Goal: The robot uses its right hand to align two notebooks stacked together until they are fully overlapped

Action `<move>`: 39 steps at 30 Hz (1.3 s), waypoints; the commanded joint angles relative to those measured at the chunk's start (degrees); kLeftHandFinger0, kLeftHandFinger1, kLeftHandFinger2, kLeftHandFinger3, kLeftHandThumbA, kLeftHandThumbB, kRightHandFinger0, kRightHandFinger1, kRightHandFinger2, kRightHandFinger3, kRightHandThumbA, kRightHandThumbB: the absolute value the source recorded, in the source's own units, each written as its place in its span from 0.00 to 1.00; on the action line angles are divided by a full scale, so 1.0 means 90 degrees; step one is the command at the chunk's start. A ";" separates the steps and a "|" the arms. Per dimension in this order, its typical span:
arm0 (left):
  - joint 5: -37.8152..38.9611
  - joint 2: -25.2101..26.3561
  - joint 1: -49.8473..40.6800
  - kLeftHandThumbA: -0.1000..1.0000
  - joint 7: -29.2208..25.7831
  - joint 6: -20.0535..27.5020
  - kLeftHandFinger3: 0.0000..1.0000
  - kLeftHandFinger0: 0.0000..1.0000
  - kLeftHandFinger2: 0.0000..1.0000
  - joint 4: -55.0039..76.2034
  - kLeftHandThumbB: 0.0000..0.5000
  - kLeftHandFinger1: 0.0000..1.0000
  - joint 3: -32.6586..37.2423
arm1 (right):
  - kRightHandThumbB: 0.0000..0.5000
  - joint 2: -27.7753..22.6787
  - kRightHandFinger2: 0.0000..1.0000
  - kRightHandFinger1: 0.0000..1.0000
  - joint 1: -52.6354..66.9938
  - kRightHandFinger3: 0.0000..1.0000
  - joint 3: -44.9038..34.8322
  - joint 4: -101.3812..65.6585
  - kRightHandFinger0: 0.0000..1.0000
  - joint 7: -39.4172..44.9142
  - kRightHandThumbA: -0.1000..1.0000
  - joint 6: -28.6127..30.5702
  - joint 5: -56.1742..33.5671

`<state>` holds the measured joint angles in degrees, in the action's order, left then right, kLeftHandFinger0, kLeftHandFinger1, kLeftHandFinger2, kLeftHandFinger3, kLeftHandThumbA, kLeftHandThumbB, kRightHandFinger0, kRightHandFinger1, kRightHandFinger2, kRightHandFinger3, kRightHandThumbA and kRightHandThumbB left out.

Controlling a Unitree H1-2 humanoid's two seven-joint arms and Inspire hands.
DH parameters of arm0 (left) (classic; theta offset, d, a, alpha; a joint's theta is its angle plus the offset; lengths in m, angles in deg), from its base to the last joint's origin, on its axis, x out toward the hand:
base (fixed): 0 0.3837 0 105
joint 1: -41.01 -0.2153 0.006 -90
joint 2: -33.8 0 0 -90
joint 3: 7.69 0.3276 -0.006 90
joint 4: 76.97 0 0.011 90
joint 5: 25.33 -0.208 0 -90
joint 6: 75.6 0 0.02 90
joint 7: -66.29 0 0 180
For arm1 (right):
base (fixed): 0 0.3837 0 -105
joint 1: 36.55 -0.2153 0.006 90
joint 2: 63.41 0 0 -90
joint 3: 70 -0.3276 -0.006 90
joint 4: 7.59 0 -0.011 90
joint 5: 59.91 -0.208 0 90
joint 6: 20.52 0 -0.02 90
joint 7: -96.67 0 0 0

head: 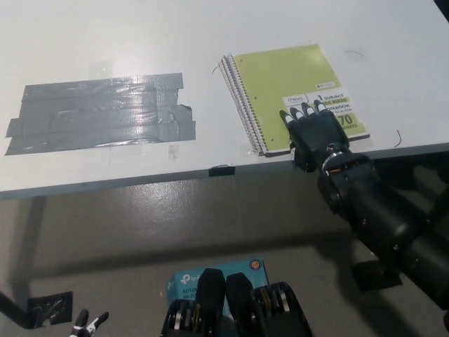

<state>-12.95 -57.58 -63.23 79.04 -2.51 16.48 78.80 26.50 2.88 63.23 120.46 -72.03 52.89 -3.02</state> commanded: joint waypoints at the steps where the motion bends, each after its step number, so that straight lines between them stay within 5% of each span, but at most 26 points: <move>1: -0.0008 0.0092 -0.0091 1.00 0.0102 0.0120 1.00 0.34 0.49 0.0098 1.00 0.45 0.0007 | 0.86 -0.0086 1.00 1.00 -0.0174 1.00 0.0047 -0.0023 1.00 0.0238 1.00 0.0276 0.0061; 9: 0.0048 0.0121 -0.0143 1.00 0.0123 0.0036 1.00 0.29 0.46 0.0132 1.00 0.43 -0.0044 | 0.85 -0.0358 1.00 1.00 -0.0639 1.00 -0.0084 -0.0048 1.00 0.0275 1.00 0.0384 0.0121; 14: -0.0017 0.0147 -0.0175 1.00 0.0097 0.0054 1.00 0.34 0.43 0.0104 1.00 0.42 -0.0037 | 0.82 -0.0522 1.00 1.00 -0.1116 1.00 -0.0196 -0.0207 1.00 0.0274 1.00 0.0439 0.0185; 19: 0.0016 0.0144 -0.0262 1.00 0.0123 0.0136 1.00 0.33 0.43 0.0019 1.00 0.41 -0.0053 | 0.89 -0.0613 1.00 1.00 -0.1517 1.00 -0.0278 -0.0342 1.00 0.0431 1.00 0.0435 0.0157; 27: 0.0004 0.0152 -0.0306 1.00 0.0125 0.0149 1.00 0.37 0.46 -0.0031 1.00 0.44 -0.0049 | 0.82 -0.0771 1.00 1.00 -0.1979 1.00 -0.0759 -0.0706 1.00 0.0707 1.00 0.0330 -0.0085; 29: -0.0157 0.0172 -0.0381 1.00 0.0032 0.0106 1.00 0.36 0.44 0.0112 1.00 0.40 -0.0004 | 0.88 -0.0878 1.00 1.00 -0.2123 1.00 -0.1337 -0.0917 1.00 0.0786 1.00 0.0198 -0.0470; 36: -0.0082 0.0175 -0.0357 1.00 0.0104 0.0098 1.00 0.47 0.44 0.0081 1.00 0.45 -0.0016 | 0.82 -0.1495 1.00 1.00 -0.1212 1.00 -0.3306 -0.3534 1.00 0.1670 1.00 -0.0303 -0.1913; 38: -0.0077 0.0200 -0.0365 1.00 0.0127 0.0113 1.00 0.39 0.43 0.0082 1.00 0.41 -0.0017 | 0.73 -0.1703 1.00 1.00 -0.0717 1.00 -0.3708 -0.4333 1.00 0.1708 1.00 -0.0311 -0.2115; 39: -0.0045 0.0213 -0.0352 1.00 0.0166 0.0142 1.00 0.34 0.43 0.0066 1.00 0.40 -0.0020 | 0.61 -0.1944 1.00 1.00 -0.0100 1.00 -0.4131 -0.5291 1.00 0.1916 1.00 -0.0620 -0.2300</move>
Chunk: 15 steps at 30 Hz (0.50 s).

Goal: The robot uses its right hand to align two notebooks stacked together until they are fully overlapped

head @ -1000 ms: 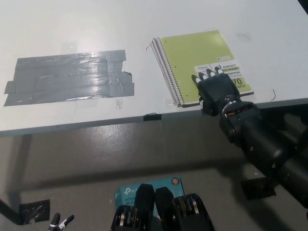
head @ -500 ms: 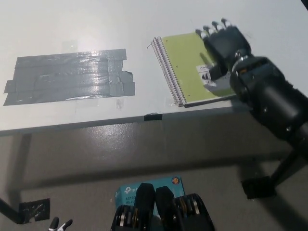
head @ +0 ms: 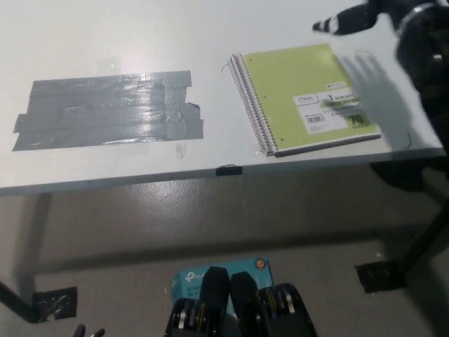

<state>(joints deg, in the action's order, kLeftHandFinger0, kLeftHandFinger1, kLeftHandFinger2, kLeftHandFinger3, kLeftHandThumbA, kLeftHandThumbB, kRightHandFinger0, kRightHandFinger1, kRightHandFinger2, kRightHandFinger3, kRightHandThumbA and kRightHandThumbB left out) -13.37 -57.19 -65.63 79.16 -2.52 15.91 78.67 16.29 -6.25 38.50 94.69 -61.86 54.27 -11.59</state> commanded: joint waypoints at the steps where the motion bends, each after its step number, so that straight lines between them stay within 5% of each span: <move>1: 0.0019 0.0157 -0.0047 1.00 0.0155 0.0150 1.00 0.34 0.44 0.0099 1.00 0.40 -0.0013 | 0.59 -0.0849 1.00 1.00 0.1111 1.00 -0.1561 -0.2715 1.00 0.0816 1.00 -0.0849 -0.1423; 3: 0.0118 0.0101 0.0011 1.00 0.0182 0.0178 1.00 0.34 0.44 0.0055 1.00 0.42 -0.0043 | 0.56 -0.0990 1.00 1.00 0.2195 1.00 -0.2280 -0.4016 1.00 0.0918 1.00 -0.1287 -0.1614; 6: 0.0099 0.0103 0.0035 1.00 0.0193 0.0229 1.00 0.36 0.45 0.0052 1.00 0.43 -0.0030 | 0.51 -0.0794 1.00 1.00 0.3305 1.00 -0.2991 -0.4725 1.00 0.0557 1.00 -0.1097 -0.2180; 8: 0.0130 0.0083 0.0037 1.00 0.0206 0.0233 1.00 0.30 0.43 0.0072 1.00 0.39 -0.0031 | 0.48 0.0072 1.00 1.00 0.5131 1.00 -0.3805 -0.5302 1.00 -0.0101 1.00 -0.0920 -0.2788; 10: 0.0138 0.0066 0.0042 1.00 0.0189 0.0182 1.00 0.33 0.45 0.0092 1.00 0.41 -0.0032 | 0.41 0.0250 1.00 1.00 0.5783 1.00 -0.3800 -0.5317 1.00 -0.0252 1.00 -0.0746 -0.2650; 13: 0.0014 0.0074 0.0076 1.00 0.0106 0.0128 1.00 0.30 0.46 0.0176 1.00 0.40 0.0002 | 0.45 0.0714 1.00 1.00 0.6641 1.00 -0.3727 -0.5043 1.00 -0.0554 1.00 -0.0466 -0.2527; 15: 0.0069 0.0071 0.0111 1.00 0.0113 0.0059 1.00 0.23 0.50 0.0179 1.00 0.40 -0.0023 | 0.24 0.1019 1.00 1.00 0.7372 1.00 -0.3430 -0.4428 1.00 -0.0822 1.00 0.0226 -0.2549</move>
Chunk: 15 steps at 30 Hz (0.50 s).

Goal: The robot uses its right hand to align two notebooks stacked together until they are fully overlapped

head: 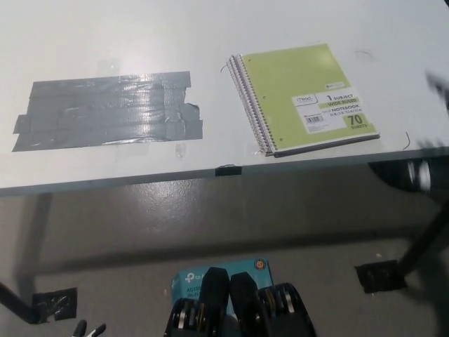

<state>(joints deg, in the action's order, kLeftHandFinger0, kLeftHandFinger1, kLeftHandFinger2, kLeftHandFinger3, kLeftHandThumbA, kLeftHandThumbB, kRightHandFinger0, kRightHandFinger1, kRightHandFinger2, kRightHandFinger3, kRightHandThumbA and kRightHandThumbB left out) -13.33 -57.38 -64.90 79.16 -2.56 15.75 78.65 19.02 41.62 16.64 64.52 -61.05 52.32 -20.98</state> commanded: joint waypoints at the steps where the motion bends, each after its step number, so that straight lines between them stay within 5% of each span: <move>1: 0.0067 0.0083 0.0038 1.00 0.0096 0.0045 1.00 0.20 0.51 0.0196 1.00 0.40 -0.0032 | 0.26 0.0840 1.00 1.00 0.2221 1.00 -0.0958 -0.0903 1.00 -0.0905 1.00 0.0559 -0.1609; 4: 0.0013 0.0096 0.0089 1.00 0.0041 -0.0046 1.00 0.33 0.63 0.0236 1.00 0.49 -0.0030 | 0.15 0.1163 1.00 1.00 0.2492 1.00 -0.0850 -0.0102 1.00 -0.1063 1.00 0.1258 -0.1917; 9: -0.0141 0.0114 0.0158 1.00 -0.0019 0.0005 1.00 0.47 0.74 0.0177 1.00 0.60 0.0017 | 0.26 0.1031 1.00 1.00 0.2856 1.00 -0.0400 0.2274 1.00 -0.1938 1.00 0.2286 -0.1002; 12: -0.0171 0.0125 0.0278 1.00 -0.0065 0.0010 1.00 0.54 0.77 0.0143 1.00 0.63 -0.0012 | 0.16 0.0741 1.00 1.00 0.2666 1.00 -0.0148 0.2767 1.00 -0.1585 1.00 0.1927 -0.0797; 15: -0.0178 0.0092 0.0398 1.00 -0.0121 -0.0103 1.00 0.49 0.75 0.0161 1.00 0.59 -0.0032 | 0.20 0.0753 1.00 1.00 0.2624 1.00 -0.0323 0.2474 1.00 -0.1588 1.00 0.1692 -0.1049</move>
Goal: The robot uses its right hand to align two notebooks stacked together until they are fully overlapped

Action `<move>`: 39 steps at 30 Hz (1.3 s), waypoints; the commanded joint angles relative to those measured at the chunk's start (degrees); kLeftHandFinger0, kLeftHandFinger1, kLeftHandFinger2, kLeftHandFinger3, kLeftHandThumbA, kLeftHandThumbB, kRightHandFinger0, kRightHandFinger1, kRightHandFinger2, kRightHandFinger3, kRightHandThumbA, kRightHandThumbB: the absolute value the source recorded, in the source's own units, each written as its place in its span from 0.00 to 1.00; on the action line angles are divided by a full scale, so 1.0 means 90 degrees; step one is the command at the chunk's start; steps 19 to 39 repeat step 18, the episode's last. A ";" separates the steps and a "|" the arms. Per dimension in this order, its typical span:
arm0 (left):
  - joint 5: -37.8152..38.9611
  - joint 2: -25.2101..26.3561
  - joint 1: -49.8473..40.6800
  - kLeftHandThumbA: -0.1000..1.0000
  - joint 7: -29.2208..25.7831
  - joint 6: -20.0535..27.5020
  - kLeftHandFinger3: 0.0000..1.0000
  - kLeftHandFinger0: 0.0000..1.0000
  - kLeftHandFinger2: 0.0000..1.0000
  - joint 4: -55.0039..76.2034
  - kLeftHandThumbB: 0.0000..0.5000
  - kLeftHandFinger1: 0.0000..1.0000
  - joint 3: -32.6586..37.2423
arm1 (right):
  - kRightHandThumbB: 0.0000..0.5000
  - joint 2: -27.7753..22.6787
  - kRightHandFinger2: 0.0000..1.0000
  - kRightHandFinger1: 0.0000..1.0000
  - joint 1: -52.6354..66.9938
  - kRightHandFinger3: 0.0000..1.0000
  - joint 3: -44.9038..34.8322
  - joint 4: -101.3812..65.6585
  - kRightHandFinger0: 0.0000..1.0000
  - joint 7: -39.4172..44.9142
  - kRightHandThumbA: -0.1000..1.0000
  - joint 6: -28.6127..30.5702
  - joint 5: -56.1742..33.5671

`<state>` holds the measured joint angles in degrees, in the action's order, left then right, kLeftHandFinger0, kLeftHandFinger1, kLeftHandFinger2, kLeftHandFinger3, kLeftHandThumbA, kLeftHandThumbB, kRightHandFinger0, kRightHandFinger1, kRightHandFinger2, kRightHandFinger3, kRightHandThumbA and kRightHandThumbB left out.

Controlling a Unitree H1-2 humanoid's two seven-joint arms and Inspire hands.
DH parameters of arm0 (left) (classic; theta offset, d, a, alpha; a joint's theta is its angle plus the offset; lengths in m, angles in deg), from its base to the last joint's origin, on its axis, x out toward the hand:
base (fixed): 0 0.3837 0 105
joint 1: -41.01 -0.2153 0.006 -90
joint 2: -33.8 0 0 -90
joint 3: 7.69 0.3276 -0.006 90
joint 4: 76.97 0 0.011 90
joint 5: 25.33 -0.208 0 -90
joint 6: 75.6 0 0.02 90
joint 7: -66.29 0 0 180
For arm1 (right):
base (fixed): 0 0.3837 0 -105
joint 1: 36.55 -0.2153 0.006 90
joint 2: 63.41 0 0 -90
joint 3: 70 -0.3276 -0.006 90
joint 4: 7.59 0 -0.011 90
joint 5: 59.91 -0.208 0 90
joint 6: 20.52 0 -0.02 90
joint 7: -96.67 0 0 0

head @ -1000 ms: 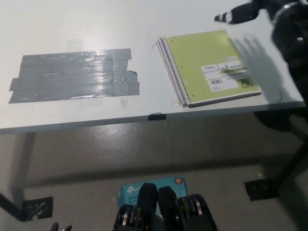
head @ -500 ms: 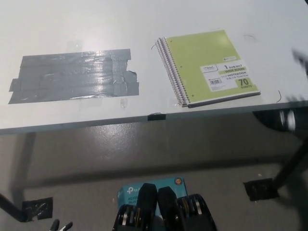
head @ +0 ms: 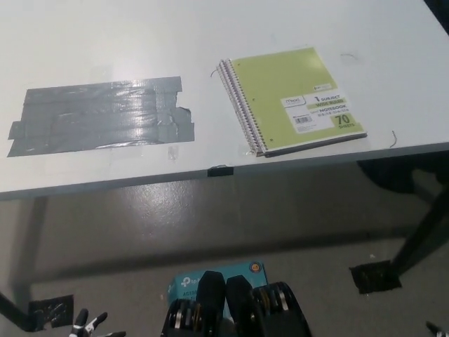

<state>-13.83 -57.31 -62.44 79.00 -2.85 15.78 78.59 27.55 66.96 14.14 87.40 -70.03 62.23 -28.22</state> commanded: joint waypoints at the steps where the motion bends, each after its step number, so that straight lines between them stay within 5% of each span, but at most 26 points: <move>1: -0.0184 0.0106 0.0166 1.00 -0.0115 -0.0097 1.00 0.49 0.75 0.0160 1.00 0.60 -0.0005 | 0.20 -0.0226 1.00 1.00 -0.0195 1.00 -0.0062 -0.0185 1.00 -0.0569 1.00 0.0510 -0.0273; 3: -0.0230 0.0148 0.0196 1.00 -0.0092 -0.0169 1.00 0.58 0.77 0.0196 1.00 0.63 0.0025 | 0.09 -0.0217 1.00 1.00 -0.0162 1.00 -0.0111 -0.0266 1.00 -0.0630 0.77 0.0539 -0.0381; 5: -0.0351 0.0184 0.0188 1.00 -0.0066 -0.0116 1.00 0.58 0.79 0.0188 1.00 0.63 0.0093 | 0.07 -0.0284 1.00 1.00 -0.0089 1.00 -0.0052 -0.0340 1.00 -0.0675 0.69 0.0540 -0.0322; 7: -0.0401 0.0270 0.0270 1.00 -0.0031 -0.0289 1.00 0.71 0.93 0.0209 0.83 0.74 0.0131 | 0.11 -0.0259 1.00 1.00 -0.0174 1.00 -0.0045 -0.0215 1.00 -0.0747 0.54 0.0597 -0.0421; 8: -0.0374 0.0293 0.0283 1.00 0.0005 -0.0332 1.00 0.79 1.00 0.0212 0.81 0.82 0.0132 | 0.12 -0.0254 1.00 1.00 -0.0188 1.00 -0.0025 -0.0233 1.00 -0.0712 0.54 0.0524 -0.0445; 11: -0.0313 0.0259 0.0369 1.00 -0.0012 -0.0405 1.00 0.86 1.00 0.0184 0.70 0.91 0.0090 | 0.18 -0.0200 1.00 1.00 -0.0277 1.00 -0.0083 -0.0199 1.00 -0.0738 0.56 0.0482 -0.0653; 12: -0.0344 0.0257 0.0371 1.00 -0.0022 -0.0384 1.00 0.86 1.00 0.0172 0.85 0.92 0.0103 | 0.23 -0.0129 1.00 1.00 -0.0288 1.00 -0.0159 -0.0219 1.00 -0.0759 0.59 0.0468 -0.0817; 17: -0.0383 0.0282 0.0316 1.00 0.0047 -0.0264 1.00 0.85 1.00 0.0095 0.93 0.92 0.0143 | 0.25 -0.0133 1.00 1.00 -0.0253 1.00 -0.0186 -0.0315 1.00 -0.0657 0.63 0.0257 -0.1034; 39: -0.0383 0.0282 0.0316 1.00 0.0047 -0.0264 1.00 0.85 1.00 0.0095 0.93 0.92 0.0143 | 0.25 -0.0133 1.00 1.00 -0.0253 1.00 -0.0186 -0.0315 1.00 -0.0657 0.63 0.0257 -0.1034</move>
